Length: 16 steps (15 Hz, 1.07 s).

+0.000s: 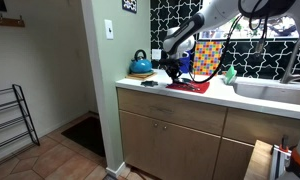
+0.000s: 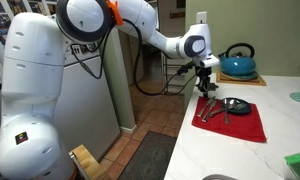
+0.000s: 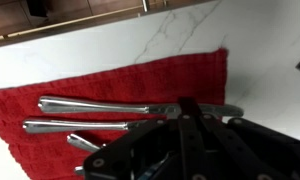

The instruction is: Move the red mat closer to the edge

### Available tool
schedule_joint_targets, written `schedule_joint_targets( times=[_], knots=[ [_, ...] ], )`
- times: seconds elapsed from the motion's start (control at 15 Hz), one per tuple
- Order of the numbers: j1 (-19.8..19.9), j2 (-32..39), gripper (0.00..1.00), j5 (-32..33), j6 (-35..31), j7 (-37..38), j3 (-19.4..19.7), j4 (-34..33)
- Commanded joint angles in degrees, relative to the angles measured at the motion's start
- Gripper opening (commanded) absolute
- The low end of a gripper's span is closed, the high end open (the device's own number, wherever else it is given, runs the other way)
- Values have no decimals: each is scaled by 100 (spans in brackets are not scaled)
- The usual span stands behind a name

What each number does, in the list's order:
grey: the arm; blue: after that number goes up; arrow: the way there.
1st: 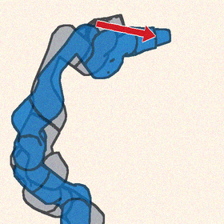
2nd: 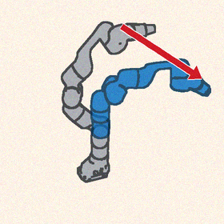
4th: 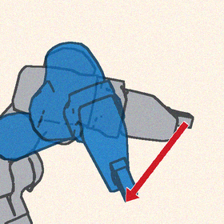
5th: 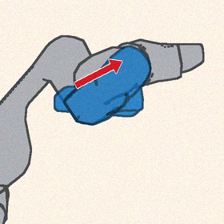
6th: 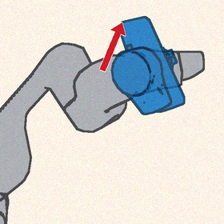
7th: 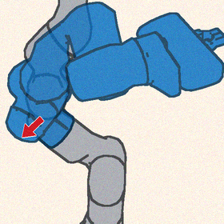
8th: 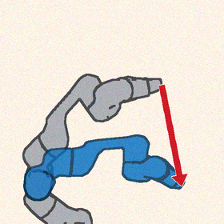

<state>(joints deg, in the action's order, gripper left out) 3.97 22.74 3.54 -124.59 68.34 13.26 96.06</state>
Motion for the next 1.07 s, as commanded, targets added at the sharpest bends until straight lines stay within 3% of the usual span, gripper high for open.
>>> schedule_joint_targets(
  times=[0.0, 0.07, 0.2, 0.73, 1.0],
  knots=[
    [2, -701, 26, 422, 185, -482, 17, 510],
    [52, -912, 27, 537, 284, -891, -18, 641],
    [112, -1346, 40, 789, 180, -1480, -9, 971],
    [655, -2880, 99, 610, 313, -3988, 27, 1926],
    [909, -3369, 100, 527, 606, -4617, 67, 2065]
  ],
)
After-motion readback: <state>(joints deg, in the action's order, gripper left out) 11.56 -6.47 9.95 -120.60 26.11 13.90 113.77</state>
